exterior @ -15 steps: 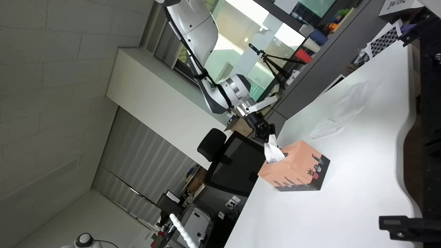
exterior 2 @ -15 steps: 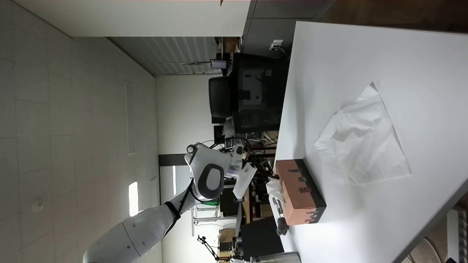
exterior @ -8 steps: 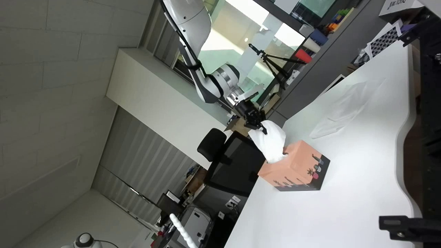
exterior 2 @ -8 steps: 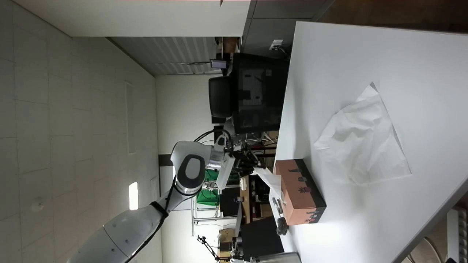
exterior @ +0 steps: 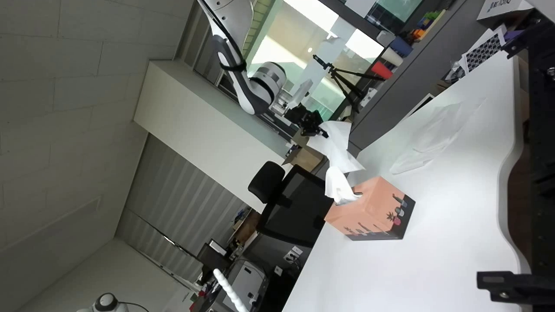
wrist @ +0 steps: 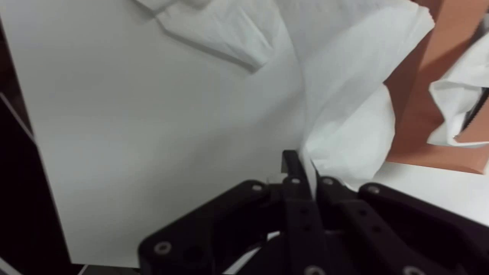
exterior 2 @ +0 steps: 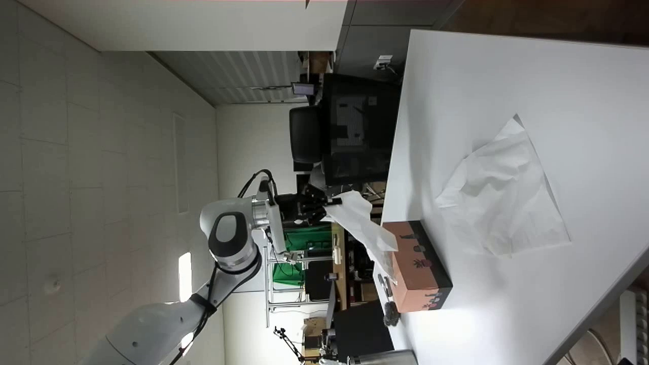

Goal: Pull out one tissue square from the pink box and put it on the table

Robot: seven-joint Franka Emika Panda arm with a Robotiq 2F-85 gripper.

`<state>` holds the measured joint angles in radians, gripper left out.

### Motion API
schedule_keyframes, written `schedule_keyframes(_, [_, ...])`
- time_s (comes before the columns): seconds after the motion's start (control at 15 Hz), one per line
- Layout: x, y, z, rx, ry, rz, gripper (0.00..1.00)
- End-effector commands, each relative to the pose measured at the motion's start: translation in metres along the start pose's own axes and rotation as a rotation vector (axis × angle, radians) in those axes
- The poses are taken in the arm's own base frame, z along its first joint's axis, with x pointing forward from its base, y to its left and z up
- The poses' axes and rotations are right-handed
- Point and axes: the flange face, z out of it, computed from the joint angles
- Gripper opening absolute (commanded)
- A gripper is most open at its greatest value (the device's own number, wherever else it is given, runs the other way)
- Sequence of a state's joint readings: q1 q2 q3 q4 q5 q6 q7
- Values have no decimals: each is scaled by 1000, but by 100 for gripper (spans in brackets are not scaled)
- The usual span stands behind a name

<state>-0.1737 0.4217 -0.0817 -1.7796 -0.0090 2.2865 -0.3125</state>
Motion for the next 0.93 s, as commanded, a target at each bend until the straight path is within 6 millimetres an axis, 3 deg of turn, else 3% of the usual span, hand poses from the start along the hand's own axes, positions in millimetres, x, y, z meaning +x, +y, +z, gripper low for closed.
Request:
schedule_keyframes(0.0, [-7,9,10,-187,-3,39,0])
schedule_keyframes(0.33, [-21,25,81,-456,-56,59,0])
schedule_keyframes(0.6, [-43,39,158,-386,-169,130,0])
schedule_keyframes(0.87, [-62,51,216,-245,-231,210,0])
